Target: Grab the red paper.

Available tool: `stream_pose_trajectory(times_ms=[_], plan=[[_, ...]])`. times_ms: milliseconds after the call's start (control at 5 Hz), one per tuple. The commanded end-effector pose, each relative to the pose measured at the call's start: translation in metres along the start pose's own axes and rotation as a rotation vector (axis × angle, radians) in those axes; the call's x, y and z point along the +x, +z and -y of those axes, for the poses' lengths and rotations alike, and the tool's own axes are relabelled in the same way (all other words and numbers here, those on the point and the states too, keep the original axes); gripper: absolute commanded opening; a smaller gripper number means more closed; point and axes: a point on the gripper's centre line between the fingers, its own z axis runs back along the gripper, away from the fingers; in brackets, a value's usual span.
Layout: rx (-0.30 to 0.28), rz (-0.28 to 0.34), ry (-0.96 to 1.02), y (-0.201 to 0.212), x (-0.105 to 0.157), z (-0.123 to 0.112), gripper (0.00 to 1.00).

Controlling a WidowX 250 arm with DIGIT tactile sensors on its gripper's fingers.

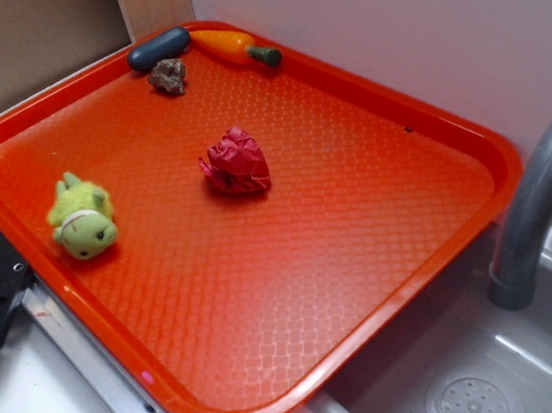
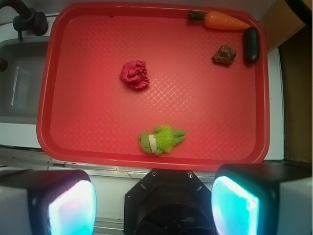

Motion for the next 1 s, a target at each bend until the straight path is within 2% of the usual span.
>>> stream_pose_trajectory(times_ms=[0, 200, 400, 600, 800], plan=[[0.0, 0.0, 0.0, 0.0, 0.0, 0.0, 1.0], [0.003, 0.018, 0.16, -0.013, 0.015, 0.002, 1.0], [0.003, 0.095, 0.29, -0.032, 0.032, 0.006, 1.0], [-0.008, 0.147, 0.381, -0.06, 0.054, 0.013, 1.0], [-0.045, 0.159, 0.369, -0.089, 0.075, 0.016, 1.0]])
